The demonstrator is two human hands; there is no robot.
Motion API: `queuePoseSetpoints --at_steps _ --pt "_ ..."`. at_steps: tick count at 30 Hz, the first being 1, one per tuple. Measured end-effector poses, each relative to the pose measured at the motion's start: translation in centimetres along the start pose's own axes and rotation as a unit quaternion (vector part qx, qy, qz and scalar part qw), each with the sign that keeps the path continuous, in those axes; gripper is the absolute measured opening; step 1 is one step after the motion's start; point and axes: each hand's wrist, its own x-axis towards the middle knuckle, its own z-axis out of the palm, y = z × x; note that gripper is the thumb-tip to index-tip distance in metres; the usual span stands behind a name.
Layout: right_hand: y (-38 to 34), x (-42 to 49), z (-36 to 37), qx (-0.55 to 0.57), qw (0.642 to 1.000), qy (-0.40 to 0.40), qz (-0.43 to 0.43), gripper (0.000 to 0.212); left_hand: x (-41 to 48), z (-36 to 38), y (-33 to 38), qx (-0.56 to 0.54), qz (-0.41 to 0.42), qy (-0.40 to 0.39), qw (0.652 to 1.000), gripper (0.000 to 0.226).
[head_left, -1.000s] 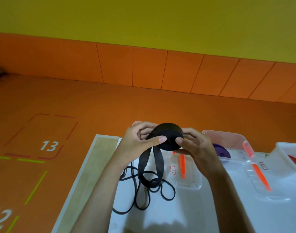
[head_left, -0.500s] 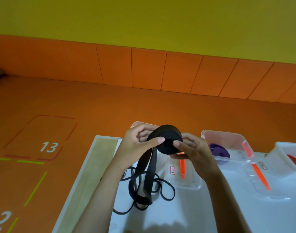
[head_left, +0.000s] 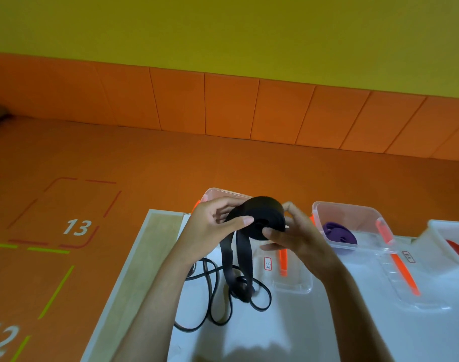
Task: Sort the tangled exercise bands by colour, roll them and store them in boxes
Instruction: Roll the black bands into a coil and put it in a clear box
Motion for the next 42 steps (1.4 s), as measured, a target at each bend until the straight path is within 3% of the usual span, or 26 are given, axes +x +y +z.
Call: queuePoseSetpoints --at_steps 3,12,17,21,23,28,34,39,42 --pt "-0.1 0.1 -0.7 -0.059 0.998 0.015 0.001 0.046 -0.1 0.4 -0.1 0.012 0.003 -0.021 1.000 0.026" --pt "1.2 0.2 0.3 0.129 0.987 0.089 -0.043 0.037 0.3 0.8 -0.6 -0.050 -0.009 0.019 0.999 0.037" --pt "1.1 0.4 -0.1 -0.056 0.998 0.008 -0.010 0.032 0.2 0.5 -0.5 -0.038 0.008 0.021 0.999 0.024" --pt "1.0 0.6 0.1 0.038 0.996 0.082 0.007 0.038 0.0 0.7 -1.0 -0.104 -0.001 0.069 0.992 0.025" --pt "1.5 0.8 0.7 0.072 0.991 0.112 0.005 0.043 0.1 0.7 -1.2 -0.086 -0.008 0.090 0.992 0.019" --pt "2.2 1.2 1.0 0.003 0.999 0.043 0.029 0.043 0.3 0.1 -1.7 -0.020 -0.018 0.064 0.998 0.019" --pt "2.0 1.5 1.0 0.089 0.992 0.087 0.010 0.053 0.7 0.6 -1.4 -0.078 -0.030 0.075 0.994 0.030" --pt "3.2 1.4 2.4 0.160 0.986 0.040 0.002 0.038 0.9 0.5 -1.5 -0.054 -0.017 0.121 0.991 0.014" --pt "2.8 1.5 2.0 -0.012 0.999 -0.016 0.039 0.047 0.7 0.1 -1.9 -0.001 -0.021 0.101 0.995 0.014"
